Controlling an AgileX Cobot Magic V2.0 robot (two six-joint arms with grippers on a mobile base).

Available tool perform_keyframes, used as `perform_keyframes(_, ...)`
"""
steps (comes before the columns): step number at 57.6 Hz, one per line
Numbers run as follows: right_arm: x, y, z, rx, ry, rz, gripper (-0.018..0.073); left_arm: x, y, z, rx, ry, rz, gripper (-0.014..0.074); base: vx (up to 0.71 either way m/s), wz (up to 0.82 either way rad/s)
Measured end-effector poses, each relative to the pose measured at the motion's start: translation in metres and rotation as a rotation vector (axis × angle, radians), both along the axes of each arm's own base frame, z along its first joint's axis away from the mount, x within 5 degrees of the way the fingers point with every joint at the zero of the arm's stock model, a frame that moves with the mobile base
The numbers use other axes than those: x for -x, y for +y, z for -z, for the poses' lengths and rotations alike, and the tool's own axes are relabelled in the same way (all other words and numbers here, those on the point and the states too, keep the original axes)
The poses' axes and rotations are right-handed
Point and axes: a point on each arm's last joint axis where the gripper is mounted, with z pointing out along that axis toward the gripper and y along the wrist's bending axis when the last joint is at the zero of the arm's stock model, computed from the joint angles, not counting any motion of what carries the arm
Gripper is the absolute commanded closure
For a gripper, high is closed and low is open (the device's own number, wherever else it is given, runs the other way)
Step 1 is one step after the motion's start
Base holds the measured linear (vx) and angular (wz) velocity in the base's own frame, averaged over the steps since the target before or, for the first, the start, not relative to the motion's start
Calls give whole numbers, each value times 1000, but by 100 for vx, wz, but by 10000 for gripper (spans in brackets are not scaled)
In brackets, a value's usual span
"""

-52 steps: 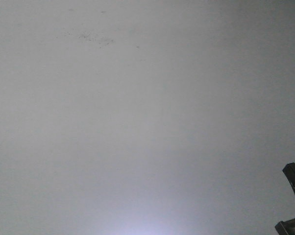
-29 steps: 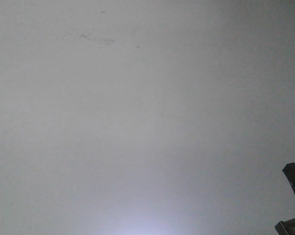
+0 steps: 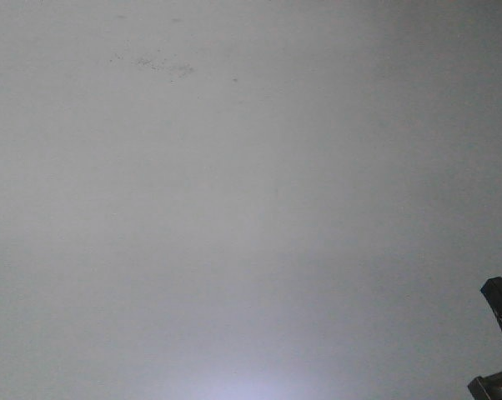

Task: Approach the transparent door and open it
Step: 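Turn the base and drive toward the white-framed glass door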

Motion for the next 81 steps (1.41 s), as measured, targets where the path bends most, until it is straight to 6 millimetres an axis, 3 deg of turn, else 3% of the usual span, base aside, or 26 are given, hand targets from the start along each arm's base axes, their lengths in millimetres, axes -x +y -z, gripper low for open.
perform_keyframes(81, 0, 0, 0, 0, 0, 0, 559, 0, 0, 0, 0, 0, 0, 602, 18, 9)
